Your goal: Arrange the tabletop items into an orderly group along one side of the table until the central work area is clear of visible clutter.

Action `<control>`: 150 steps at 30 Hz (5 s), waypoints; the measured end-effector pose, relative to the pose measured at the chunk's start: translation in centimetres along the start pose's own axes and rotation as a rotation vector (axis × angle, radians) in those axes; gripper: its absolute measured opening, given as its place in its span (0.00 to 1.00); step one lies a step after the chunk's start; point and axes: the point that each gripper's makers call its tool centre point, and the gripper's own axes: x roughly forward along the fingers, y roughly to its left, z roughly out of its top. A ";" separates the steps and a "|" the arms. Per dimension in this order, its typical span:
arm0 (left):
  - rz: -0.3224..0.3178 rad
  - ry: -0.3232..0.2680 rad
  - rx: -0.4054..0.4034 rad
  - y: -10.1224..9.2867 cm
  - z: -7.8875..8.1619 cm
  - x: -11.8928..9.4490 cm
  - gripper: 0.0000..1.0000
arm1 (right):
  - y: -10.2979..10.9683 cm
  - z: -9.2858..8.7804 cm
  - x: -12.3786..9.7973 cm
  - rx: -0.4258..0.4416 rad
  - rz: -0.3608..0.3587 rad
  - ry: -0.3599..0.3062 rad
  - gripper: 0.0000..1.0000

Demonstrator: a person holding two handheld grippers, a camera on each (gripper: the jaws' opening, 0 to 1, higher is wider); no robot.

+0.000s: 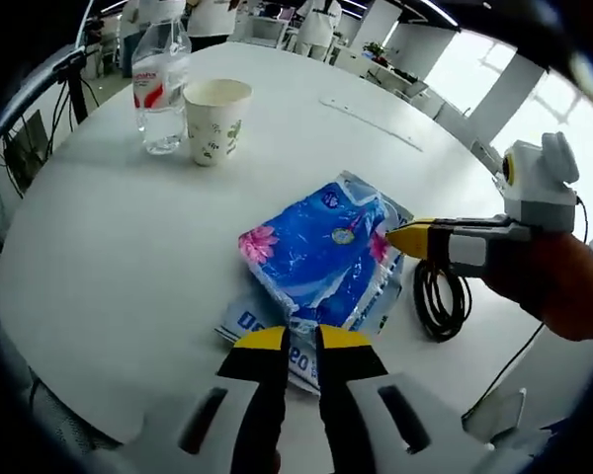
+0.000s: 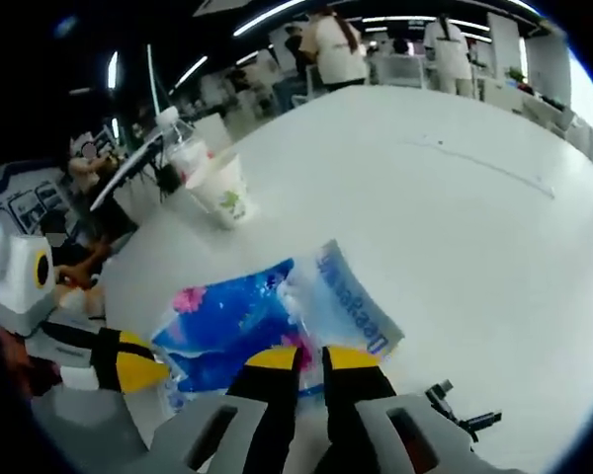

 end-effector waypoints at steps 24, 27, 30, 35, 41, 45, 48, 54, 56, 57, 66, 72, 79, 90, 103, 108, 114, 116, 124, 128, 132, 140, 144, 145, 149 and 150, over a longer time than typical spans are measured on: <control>-0.022 -0.051 -0.017 0.7 0.7 -0.6 0.01 | 1.9 -7.0 -4.8 0.141 -0.014 -0.017 0.00; -0.033 -0.065 -0.016 0.5 0.8 -0.6 0.04 | 2.3 -8.0 -5.3 0.163 -0.022 -0.012 0.00; -0.042 -0.074 -0.022 0.3 0.9 -0.7 0.07 | 2.7 -8.8 -5.7 0.193 -0.029 -0.016 0.01; -0.052 -0.072 -0.022 0.1 0.5 -0.7 0.10 | 3.6 -9.7 -6.3 0.265 -0.015 -0.039 0.04; -0.061 -0.065 0.029 0.1 0.0 -1.1 0.13 | 2.9 -10.9 -7.1 0.281 -0.047 -0.048 0.07; -0.068 -0.053 0.055 -0.2 -0.5 -1.0 0.14 | 2.4 -10.7 -7.4 0.324 -0.056 -0.071 0.13; -0.069 -0.050 0.083 -0.3 -0.5 -1.2 0.14 | 2.3 -10.4 -7.3 0.313 -0.062 -0.073 0.16; -0.046 -0.046 0.164 -0.3 -1.3 -0.7 0.10 | 2.4 -9.5 -6.2 0.350 -0.073 -0.099 0.18; -0.054 -0.037 0.183 -0.7 -1.5 -0.5 0.09 | 2.7 -9.5 -5.8 0.355 -0.069 -0.094 0.19; -0.055 -0.036 0.194 -0.8 -1.5 -0.6 0.09 | 2.9 -9.5 -5.6 0.355 -0.069 -0.095 0.19; -0.075 -0.029 0.123 -0.8 -2.1 -0.8 0.00 | 3.0 -9.7 -5.5 0.352 -0.091 -0.082 0.01; -0.080 -0.028 0.157 -1.2 -2.0 -1.1 0.00 | 2.8 -9.8 -6.3 0.379 -0.093 -0.112 0.00; -0.090 -0.042 0.148 -1.8 -1.5 -1.5 0.00 | 3.0 -9.1 -7.7 0.296 -0.099 -0.171 0.00; -0.123 -0.024 0.184 -3.4 -2.6 -1.5 0.00 | 1.9 -10.2 -8.7 0.356 -0.113 -0.215 0.00; -0.158 0.003 0.377 -5.2 -4.1 -1.8 0.00 | 0.6 -10.6 -9.1 0.373 -0.137 -0.230 0.00; -0.162 0.002 0.413 -5.7 -3.9 -1.9 0.00 | 0.3 -10.8 -9.3 0.393 -0.140 -0.242 0.00; -0.158 0.005 0.441 -6.1 -4.1 -1.9 0.00 | 0.0 -10.9 -9.4 0.409 -0.125 -0.251 0.00; -0.157 0.012 0.443 -6.1 -4.3 -1.8 0.00 | -0.1 -11.0 -9.4 0.405 -0.120 -0.252 0.00; -0.139 0.011 0.446 -6.4 -3.7 -1.6 0.00 | 0.0 -10.9 -9.8 0.407 -0.104 -0.264 0.00; -0.136 0.009 0.430 -6.6 -3.3 -1.2 0.00 | -0.3 -11.0 -10.1 0.409 -0.101 -0.268 0.00; -0.142 0.002 0.430 -7.3 -3.0 -1.0 0.00 | -1.1 -10.7 -10.6 0.411 -0.100 -0.277 0.00; -0.159 -0.020 0.386 -9.0 -1.3 -0.1 0.00 | -2.7 -9.6 -11.4 0.417 -0.123 -0.306 0.00; -0.174 -0.026 0.366 -9.8 -1.2 0.4 0.00 | -3.9 -9.4 -11.6 0.417 -0.132 -0.307 0.00; -0.177 -0.025 0.360 -10.0 -1.2 0.5 0.00 | -4.0 -9.4 -11.8 0.416 -0.135 -0.305 0.00; -0.197 -0.035 0.322 -11.0 -0.5 1.4 0.00 | -5.1 -8.9 -12.6 0.413 -0.149 -0.317 0.00; -0.206 -0.043 0.314 -11.3 -0.1 1.6 0.00 | -5.3 -8.8 -12.7 0.409 -0.153 -0.321 0.00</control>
